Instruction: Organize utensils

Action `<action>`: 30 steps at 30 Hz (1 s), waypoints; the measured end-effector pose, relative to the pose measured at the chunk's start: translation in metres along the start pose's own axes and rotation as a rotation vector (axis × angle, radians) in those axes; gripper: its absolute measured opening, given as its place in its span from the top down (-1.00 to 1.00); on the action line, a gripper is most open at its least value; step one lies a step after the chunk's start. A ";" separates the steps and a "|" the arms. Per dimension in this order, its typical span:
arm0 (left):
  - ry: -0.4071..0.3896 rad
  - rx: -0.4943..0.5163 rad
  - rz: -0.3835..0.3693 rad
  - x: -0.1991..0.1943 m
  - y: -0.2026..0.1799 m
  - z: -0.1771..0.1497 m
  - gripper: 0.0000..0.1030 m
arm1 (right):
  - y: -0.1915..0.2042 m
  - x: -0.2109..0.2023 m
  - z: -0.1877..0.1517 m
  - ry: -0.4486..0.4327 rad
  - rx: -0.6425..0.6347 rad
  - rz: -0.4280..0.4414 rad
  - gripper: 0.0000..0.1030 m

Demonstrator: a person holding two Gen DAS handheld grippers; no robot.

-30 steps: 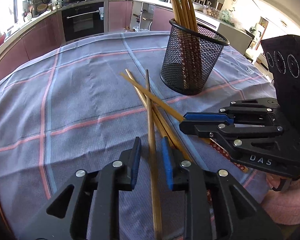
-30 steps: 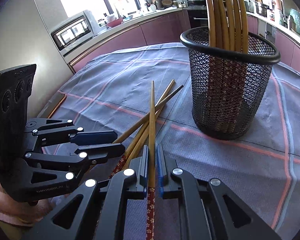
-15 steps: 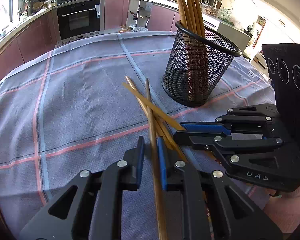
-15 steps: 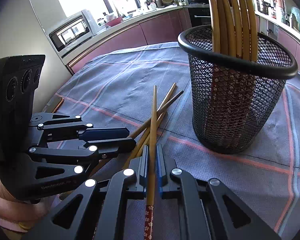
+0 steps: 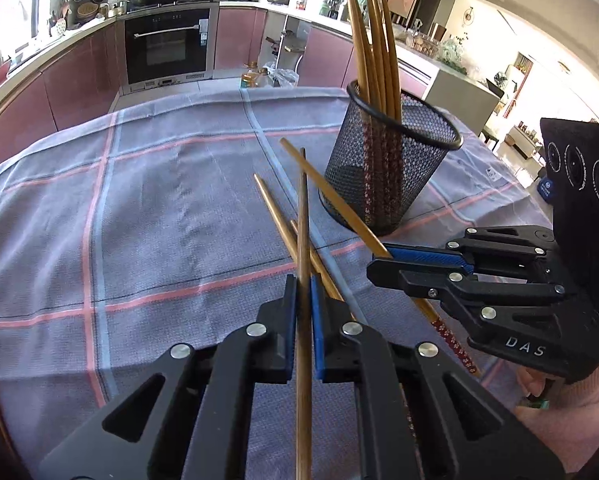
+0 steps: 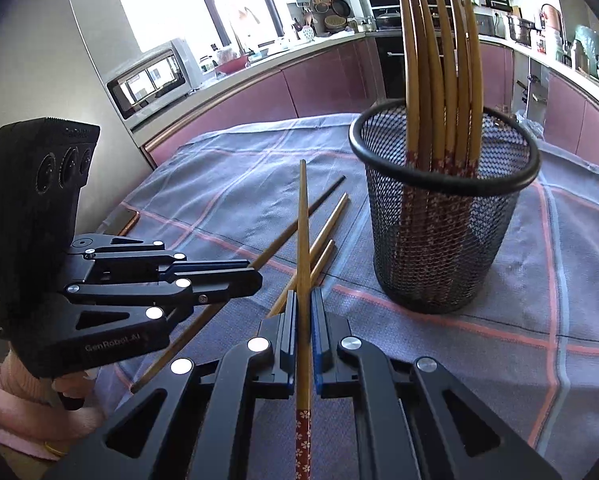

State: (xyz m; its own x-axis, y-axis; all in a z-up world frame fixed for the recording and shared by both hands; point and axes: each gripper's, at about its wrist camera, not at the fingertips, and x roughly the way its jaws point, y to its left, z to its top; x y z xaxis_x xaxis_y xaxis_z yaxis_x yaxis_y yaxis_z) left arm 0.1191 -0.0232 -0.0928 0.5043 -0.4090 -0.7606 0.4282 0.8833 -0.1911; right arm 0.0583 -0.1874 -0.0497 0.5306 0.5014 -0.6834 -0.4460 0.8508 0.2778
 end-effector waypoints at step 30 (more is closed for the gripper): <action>-0.238 0.000 -0.167 -0.111 -0.014 0.026 0.85 | -0.012 -0.080 0.021 -0.234 0.002 -0.023 0.89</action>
State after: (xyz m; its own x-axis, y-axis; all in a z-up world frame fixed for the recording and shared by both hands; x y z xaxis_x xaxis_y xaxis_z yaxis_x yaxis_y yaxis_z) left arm 0.0763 0.0039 0.0102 0.5886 -0.5915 -0.5511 0.5205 0.7989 -0.3015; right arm 0.0358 -0.2343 0.0156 0.6932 0.5046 -0.5146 -0.4304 0.8626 0.2659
